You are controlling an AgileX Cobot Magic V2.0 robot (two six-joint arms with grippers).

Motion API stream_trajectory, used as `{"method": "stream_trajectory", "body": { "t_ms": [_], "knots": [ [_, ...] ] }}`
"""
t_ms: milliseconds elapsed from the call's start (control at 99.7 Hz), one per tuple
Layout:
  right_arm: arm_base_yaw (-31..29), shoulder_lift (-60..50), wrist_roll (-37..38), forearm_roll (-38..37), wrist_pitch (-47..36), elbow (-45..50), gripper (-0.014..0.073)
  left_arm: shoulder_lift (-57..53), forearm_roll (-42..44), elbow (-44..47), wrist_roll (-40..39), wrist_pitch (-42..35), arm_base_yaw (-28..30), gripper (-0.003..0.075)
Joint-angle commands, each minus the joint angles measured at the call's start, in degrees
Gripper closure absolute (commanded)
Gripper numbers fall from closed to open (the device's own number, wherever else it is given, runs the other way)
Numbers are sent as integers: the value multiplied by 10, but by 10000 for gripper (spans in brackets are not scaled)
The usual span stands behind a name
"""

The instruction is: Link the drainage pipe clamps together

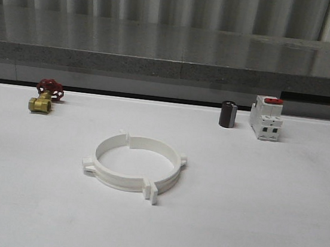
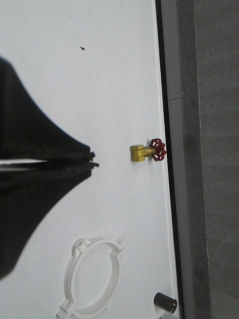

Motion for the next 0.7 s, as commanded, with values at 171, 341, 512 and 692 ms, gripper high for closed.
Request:
{"method": "stream_trajectory", "body": {
  "t_ms": [171,341,512,692],
  "knots": [
    [-40,-113,-13,-9,-167,105,661,5,-9,-14,-1,-39,0,740],
    [-56,-174,-29,-2,-175,150,661,5,-9,-14,-1,-39,0,740],
    [-54,-173,-33,-2,-177,150,661,7,-9,-14,-1,-41,0,740],
    [-53,-173,-33,-2,-176,150,661,8,-9,-14,-1,-41,0,740]
  ]
}}
